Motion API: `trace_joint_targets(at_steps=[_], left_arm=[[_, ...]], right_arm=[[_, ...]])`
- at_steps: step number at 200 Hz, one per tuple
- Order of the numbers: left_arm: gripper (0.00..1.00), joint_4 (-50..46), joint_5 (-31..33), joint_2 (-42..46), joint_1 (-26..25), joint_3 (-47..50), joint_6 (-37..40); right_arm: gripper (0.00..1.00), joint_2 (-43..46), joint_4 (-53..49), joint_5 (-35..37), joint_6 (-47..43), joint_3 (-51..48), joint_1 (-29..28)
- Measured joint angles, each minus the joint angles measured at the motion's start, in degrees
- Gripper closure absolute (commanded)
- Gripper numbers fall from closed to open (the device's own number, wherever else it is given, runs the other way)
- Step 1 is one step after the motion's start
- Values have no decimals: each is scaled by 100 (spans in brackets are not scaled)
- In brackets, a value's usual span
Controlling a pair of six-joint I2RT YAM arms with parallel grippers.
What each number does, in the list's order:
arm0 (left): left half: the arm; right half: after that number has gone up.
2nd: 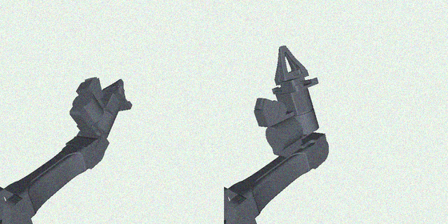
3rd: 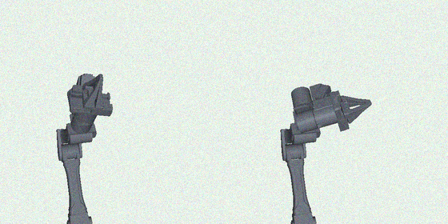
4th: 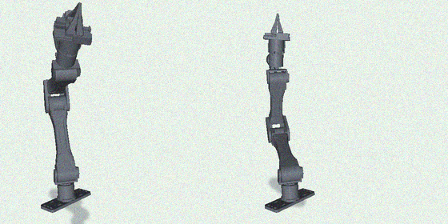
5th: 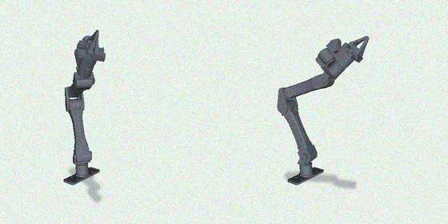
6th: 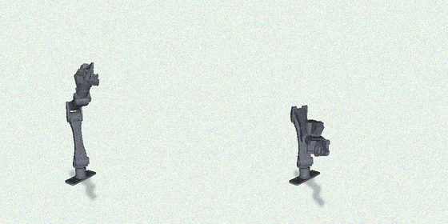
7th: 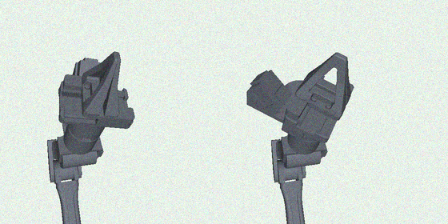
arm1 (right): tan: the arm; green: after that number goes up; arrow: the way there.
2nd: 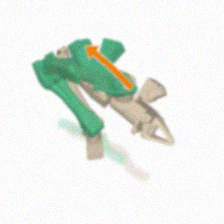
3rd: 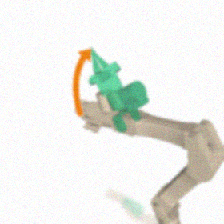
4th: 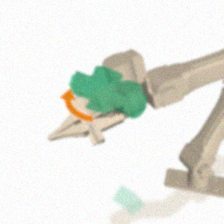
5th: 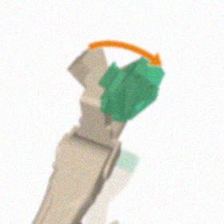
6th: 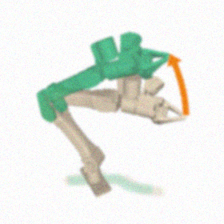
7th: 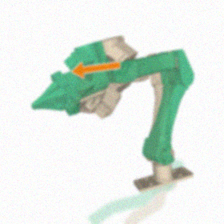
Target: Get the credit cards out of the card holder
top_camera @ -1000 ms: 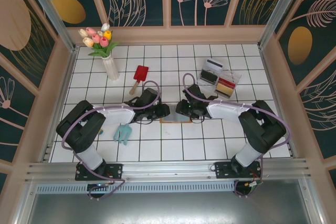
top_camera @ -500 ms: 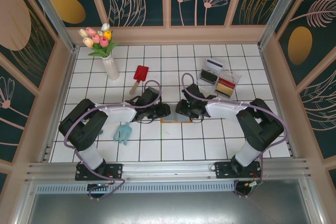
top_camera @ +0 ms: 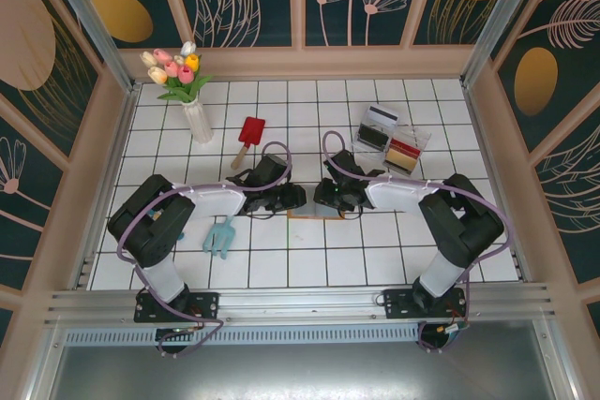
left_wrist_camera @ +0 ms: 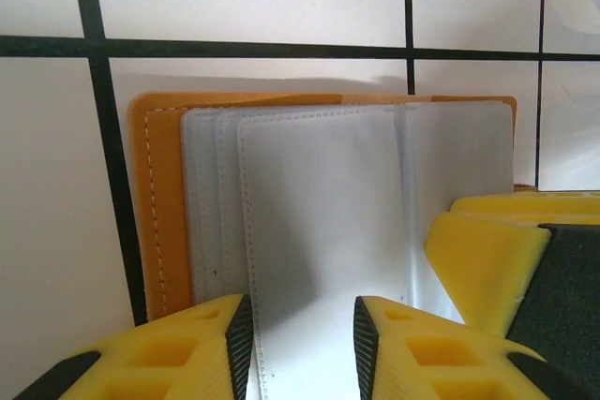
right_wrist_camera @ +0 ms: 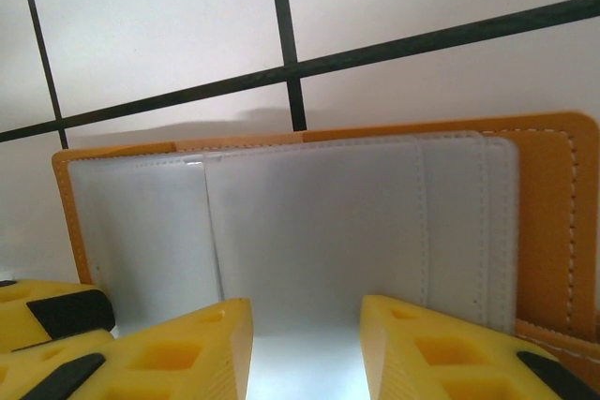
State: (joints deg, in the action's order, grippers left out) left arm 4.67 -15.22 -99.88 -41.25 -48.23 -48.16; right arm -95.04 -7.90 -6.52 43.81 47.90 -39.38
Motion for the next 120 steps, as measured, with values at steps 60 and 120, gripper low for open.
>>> trace_joint_targets(at_steps=[60, 120], left_arm=[[66, 13, -225, 0, 0, 0, 17], [67, 280, -535, 0, -33, -2, 13]], right_arm=[[64, -37, 81, -63, 0, 0, 0], [66, -39, 107, -72, 0, 0, 0]])
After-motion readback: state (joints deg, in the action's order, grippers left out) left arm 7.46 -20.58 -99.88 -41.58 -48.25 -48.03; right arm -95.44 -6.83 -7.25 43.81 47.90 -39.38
